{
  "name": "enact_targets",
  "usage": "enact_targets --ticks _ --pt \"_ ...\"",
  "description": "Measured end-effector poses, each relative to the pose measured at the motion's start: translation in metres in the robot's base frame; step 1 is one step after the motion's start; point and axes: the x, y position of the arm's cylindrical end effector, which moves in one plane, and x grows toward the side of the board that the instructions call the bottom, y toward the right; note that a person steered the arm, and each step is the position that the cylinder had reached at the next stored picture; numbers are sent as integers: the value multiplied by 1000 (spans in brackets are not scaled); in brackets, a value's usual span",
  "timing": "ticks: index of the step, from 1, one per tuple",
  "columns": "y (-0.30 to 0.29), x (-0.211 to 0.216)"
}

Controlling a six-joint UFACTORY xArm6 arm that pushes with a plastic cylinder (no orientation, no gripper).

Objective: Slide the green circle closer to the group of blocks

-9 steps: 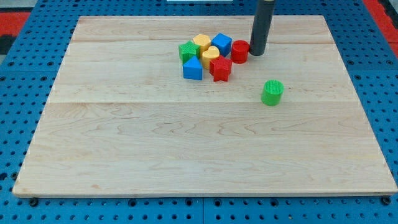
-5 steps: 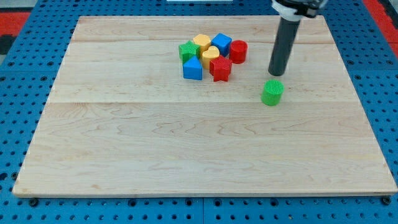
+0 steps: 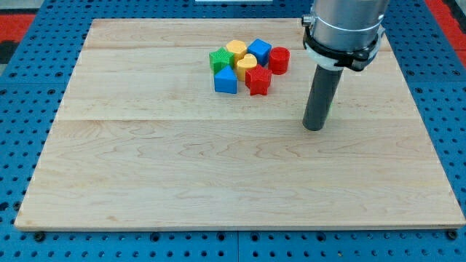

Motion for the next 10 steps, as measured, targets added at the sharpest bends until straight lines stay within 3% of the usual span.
enact_targets --ticks 4,6,10 --pt "20 -16" --pt "68 -29" --pt "24 -37"
